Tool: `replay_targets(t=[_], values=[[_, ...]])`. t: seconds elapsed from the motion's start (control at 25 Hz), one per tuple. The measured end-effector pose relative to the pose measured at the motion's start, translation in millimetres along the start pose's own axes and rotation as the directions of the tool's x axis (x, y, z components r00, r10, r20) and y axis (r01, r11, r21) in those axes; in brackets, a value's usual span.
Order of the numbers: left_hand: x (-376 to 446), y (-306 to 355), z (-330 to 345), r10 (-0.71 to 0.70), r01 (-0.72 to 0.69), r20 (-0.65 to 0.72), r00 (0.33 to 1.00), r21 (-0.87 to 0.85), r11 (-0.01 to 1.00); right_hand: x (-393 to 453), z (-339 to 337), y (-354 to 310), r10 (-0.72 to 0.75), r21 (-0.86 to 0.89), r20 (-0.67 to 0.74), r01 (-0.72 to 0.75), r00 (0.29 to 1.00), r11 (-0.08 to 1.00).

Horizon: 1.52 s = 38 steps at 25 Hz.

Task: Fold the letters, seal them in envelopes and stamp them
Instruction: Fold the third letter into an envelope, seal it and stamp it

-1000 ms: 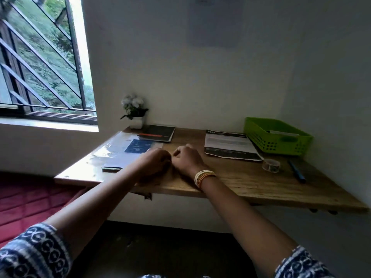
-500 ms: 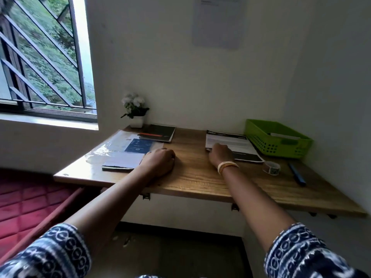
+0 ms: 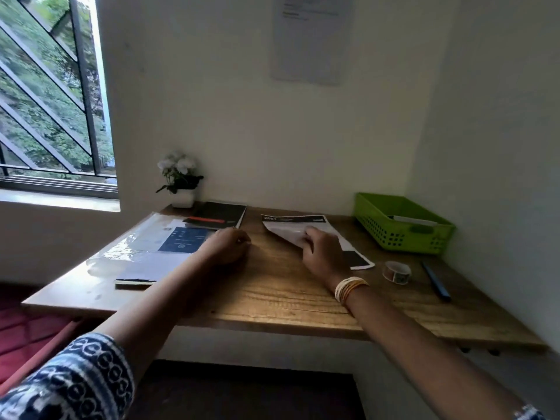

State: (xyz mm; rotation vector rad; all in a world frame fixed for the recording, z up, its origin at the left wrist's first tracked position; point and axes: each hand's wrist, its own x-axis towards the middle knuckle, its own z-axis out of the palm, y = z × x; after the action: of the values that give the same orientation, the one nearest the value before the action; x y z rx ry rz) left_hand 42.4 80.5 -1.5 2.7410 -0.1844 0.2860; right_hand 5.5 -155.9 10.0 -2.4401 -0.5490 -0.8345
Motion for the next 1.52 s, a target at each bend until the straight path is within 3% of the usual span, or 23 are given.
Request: replay_targets(t=[0.08,0.16,0.28,0.36,0.52,0.68,0.88,1.12,1.36,1.44,1.52], values=[[5.1,-14.5,4.4,-0.097,0.064,-0.075,0.992,-0.363,0.93,-10.9,-10.1,2.2,-0.024,0.114,-0.024,0.026,0.999,0.993],[5.9,-19.3,1.5,-0.179,0.076,-0.066,0.982,-0.729,0.681,-17.4,-20.0,4.6,0.02,0.206,-0.067,-0.006,0.998,0.979],[6.5,-19.1,-5.6,-0.26,0.082,-0.029,0.965,-0.911,0.404,-20.0,-29.8,10.4,0.077,0.335,-0.035,-0.061,0.996,0.94],[7.1,-21.5,-8.2,-0.308,0.063,-0.049,0.95,-0.936,0.345,-19.2,-32.9,14.2,0.073,0.377,-0.055,-0.048,0.996,0.925],[-1.1,-26.1,-13.9,-0.425,-0.037,-0.228,0.876,-0.91,0.412,-17.8,-36.6,23.4,0.094,0.495,-0.132,-0.017,0.987,0.869],[-6.3,-34.5,-16.4,-0.518,0.092,-0.28,0.808,-0.809,0.581,-15.0,-30.5,38.3,0.13,0.532,-0.01,-0.105,0.991,0.84],[-14.2,-27.2,-18.6,-0.431,0.181,-0.027,0.902,-0.882,0.436,-16.8,-30.8,40.2,0.245,0.318,0.124,-0.273,0.961,0.908],[-16.1,-24.3,-18.6,-0.372,0.232,-0.015,0.928,-0.76,0.607,-18.4,-28.2,33.3,0.385,0.032,0.257,-0.406,0.886,0.913],[-18.5,-16.8,-21.3,-0.337,0.235,-0.002,0.942,-0.713,0.661,-1.7,-19.4,-10.5,0.426,-0.276,0.209,-0.365,0.88,0.889],[-18.4,-17.2,-20.2,-0.338,0.237,-0.001,0.941,-0.711,0.662,13.8,-9.4,-29.8,0.401,-0.299,0.306,-0.313,0.863,0.901],[-19.2,-16.3,-19.7,-0.328,0.235,0.001,0.945,-0.7,0.674,26.5,8.4,-47.8,0.287,-0.179,0.46,-0.229,0.84,0.957]])
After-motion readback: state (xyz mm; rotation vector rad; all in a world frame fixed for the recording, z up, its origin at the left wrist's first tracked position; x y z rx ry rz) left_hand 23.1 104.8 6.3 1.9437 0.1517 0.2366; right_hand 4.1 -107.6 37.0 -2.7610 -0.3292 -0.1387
